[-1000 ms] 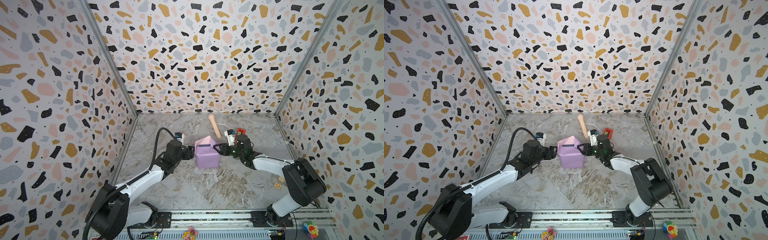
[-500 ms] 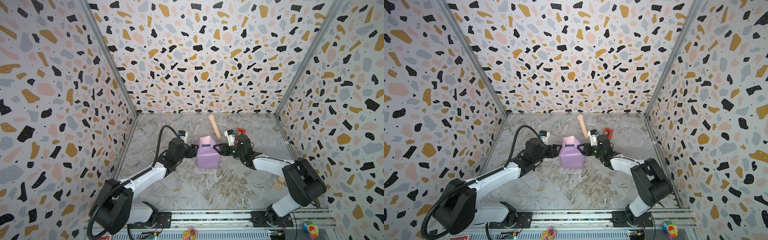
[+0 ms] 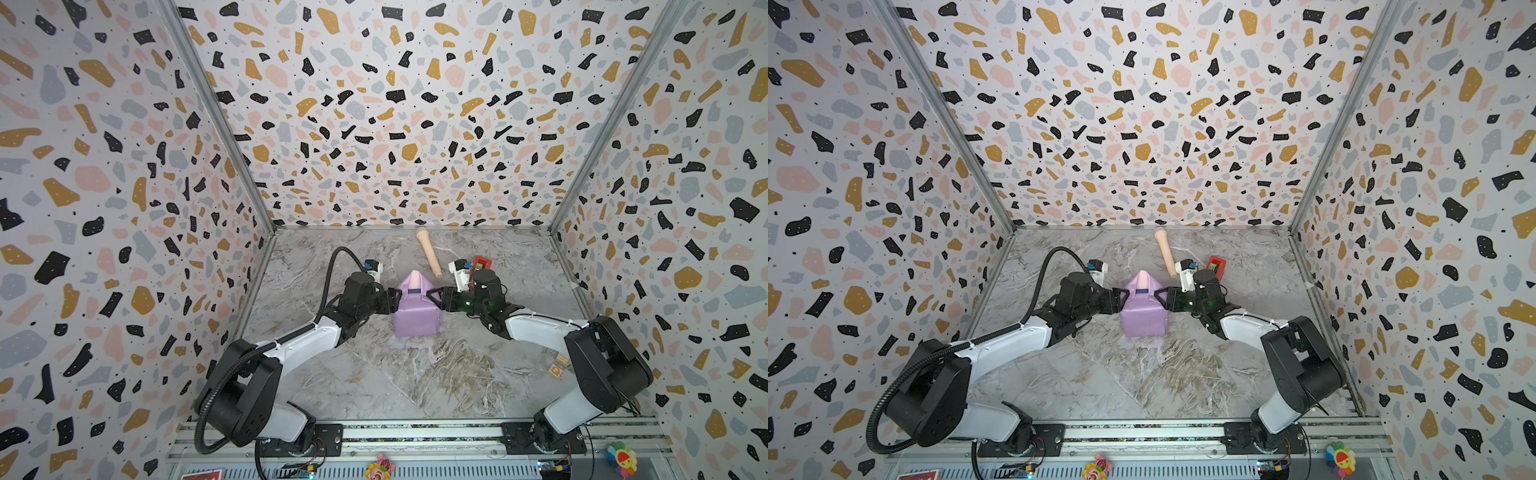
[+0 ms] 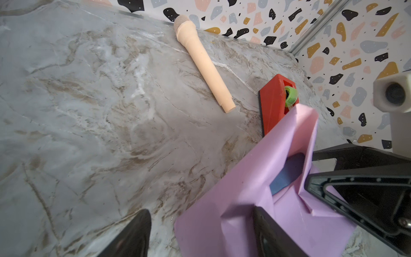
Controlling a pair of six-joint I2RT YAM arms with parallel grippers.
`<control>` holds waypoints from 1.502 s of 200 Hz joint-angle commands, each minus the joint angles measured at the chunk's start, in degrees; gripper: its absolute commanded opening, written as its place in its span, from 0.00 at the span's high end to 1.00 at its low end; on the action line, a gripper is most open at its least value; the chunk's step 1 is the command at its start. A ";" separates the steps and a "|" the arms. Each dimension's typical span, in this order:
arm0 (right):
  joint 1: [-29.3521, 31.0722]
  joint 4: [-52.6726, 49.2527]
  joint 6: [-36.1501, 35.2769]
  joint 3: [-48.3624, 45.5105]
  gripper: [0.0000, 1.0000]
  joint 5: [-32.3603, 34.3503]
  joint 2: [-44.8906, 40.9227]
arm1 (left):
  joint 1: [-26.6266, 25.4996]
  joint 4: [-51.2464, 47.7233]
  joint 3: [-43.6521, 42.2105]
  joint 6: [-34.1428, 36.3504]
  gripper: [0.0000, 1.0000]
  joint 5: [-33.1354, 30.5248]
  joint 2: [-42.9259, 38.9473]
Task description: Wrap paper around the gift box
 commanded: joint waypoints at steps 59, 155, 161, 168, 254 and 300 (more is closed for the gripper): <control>0.15 -9.88 -2.91 2.88 0.47 0.12 0.58 | -0.28 5.09 1.91 1.75 0.27 1.17 3.02; -1.01 -8.17 -1.17 6.57 0.40 -2.50 3.97 | -0.28 5.42 1.33 2.75 0.27 1.40 2.79; -1.00 -8.07 -1.27 6.32 0.39 -2.61 4.23 | -0.28 5.47 1.41 2.82 0.27 1.46 2.80; -1.00 -7.92 -1.21 5.92 0.39 -2.66 4.39 | -0.28 5.42 1.50 2.79 0.27 1.50 2.67; -1.01 -6.11 -1.48 0.52 0.41 -1.79 3.64 | 2.44 4.14 3.42 1.13 0.24 4.09 3.06; -1.00 -6.07 -1.65 -0.20 0.43 -1.70 2.99 | 2.80 2.67 5.05 1.86 0.25 4.88 6.13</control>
